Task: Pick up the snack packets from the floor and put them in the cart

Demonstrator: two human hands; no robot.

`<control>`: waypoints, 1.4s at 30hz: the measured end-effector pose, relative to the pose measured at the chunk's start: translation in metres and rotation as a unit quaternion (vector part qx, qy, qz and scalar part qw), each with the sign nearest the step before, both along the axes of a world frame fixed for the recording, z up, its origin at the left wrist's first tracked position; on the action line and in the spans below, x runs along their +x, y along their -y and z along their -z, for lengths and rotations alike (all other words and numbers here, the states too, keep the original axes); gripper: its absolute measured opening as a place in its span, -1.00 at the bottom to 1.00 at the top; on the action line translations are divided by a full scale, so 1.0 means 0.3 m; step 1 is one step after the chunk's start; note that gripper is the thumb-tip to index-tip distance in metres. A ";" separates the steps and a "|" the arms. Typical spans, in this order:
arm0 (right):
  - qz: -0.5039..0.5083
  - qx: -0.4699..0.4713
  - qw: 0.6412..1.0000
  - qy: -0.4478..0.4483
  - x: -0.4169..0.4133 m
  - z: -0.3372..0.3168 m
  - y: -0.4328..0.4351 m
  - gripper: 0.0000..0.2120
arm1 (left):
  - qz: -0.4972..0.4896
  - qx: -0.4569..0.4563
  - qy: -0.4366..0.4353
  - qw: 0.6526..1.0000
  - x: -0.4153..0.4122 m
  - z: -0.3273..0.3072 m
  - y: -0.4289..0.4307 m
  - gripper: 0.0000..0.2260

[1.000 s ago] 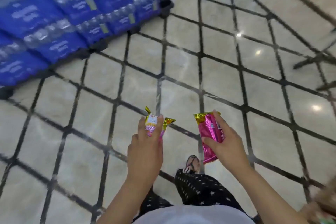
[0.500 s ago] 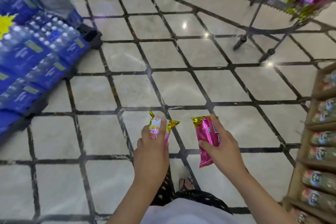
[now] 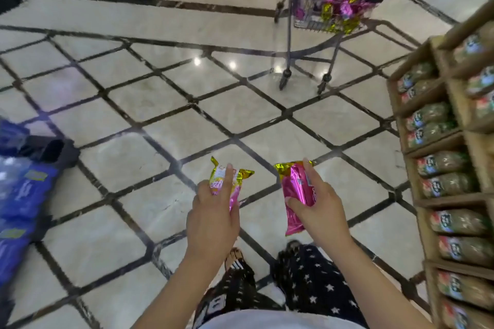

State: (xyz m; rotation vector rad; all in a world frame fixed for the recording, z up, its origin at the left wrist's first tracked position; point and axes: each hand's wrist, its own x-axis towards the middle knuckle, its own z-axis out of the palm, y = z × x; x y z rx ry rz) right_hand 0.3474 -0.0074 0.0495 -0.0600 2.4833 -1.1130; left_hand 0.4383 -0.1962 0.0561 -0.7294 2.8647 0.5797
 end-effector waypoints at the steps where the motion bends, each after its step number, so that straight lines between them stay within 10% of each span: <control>1: 0.008 0.011 1.000 -0.004 -0.036 -0.001 -0.007 -0.20 | 0.010 0.009 -0.003 1.000 -0.053 0.000 0.007 -0.36; 11: 0.169 -0.066 0.983 0.013 -0.601 0.024 -0.217 -0.22 | 0.065 0.022 -0.020 0.997 -0.675 0.029 -0.121 -0.41; 19: 0.110 -0.056 0.992 -0.018 -1.225 -0.120 -0.305 -0.21 | 0.021 0.061 -0.082 0.995 -1.211 -0.048 -0.201 -0.41; 42: 0.188 -0.124 0.974 -0.033 -2.416 -0.189 0.294 -0.23 | 0.156 0.024 -0.071 0.985 -2.613 -0.153 0.317 -0.38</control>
